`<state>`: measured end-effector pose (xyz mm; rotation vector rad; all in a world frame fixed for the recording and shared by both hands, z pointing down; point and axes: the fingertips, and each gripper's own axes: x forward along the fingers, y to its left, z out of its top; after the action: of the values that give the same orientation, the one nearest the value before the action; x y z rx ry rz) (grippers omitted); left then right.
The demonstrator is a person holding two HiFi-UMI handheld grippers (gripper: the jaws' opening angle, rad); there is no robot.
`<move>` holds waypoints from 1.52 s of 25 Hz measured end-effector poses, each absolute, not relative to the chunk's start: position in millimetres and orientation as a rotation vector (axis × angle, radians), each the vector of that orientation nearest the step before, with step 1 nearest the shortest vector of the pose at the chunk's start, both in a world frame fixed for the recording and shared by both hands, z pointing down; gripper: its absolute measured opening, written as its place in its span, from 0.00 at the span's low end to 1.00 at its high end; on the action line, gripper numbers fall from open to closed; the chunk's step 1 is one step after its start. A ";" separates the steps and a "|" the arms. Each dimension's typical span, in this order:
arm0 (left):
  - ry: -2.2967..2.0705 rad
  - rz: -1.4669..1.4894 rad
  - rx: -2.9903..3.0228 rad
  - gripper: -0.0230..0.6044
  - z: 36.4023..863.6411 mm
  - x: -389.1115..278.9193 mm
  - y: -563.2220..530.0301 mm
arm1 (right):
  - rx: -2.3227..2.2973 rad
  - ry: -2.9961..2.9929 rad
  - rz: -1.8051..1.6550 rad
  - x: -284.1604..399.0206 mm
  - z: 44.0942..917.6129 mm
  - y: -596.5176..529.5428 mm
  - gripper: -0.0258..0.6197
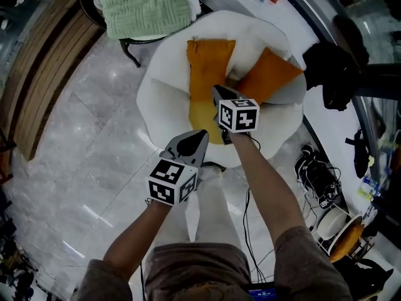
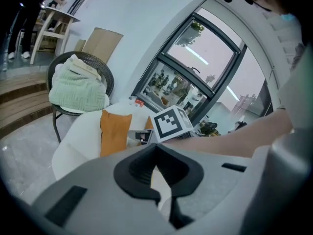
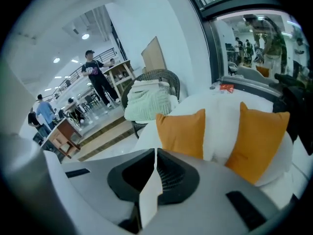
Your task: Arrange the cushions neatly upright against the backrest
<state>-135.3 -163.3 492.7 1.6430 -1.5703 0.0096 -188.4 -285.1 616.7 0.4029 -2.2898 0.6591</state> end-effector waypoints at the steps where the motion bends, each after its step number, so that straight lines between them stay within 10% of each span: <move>1: -1.573 0.010 1.647 0.04 484.9 -133.9 -161.0 | 0.403 -2.297 0.657 -182.1 606.8 -281.9 0.08; 38: -1.291 0.222 2.281 0.04 215.3 -7.1 -126.3 | 0.291 -2.824 0.469 25.1 207.3 -152.6 0.07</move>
<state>-7.1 -126.3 215.3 2.2813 -1.2911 0.2220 25.1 -152.6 207.3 0.2912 -2.8242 0.4687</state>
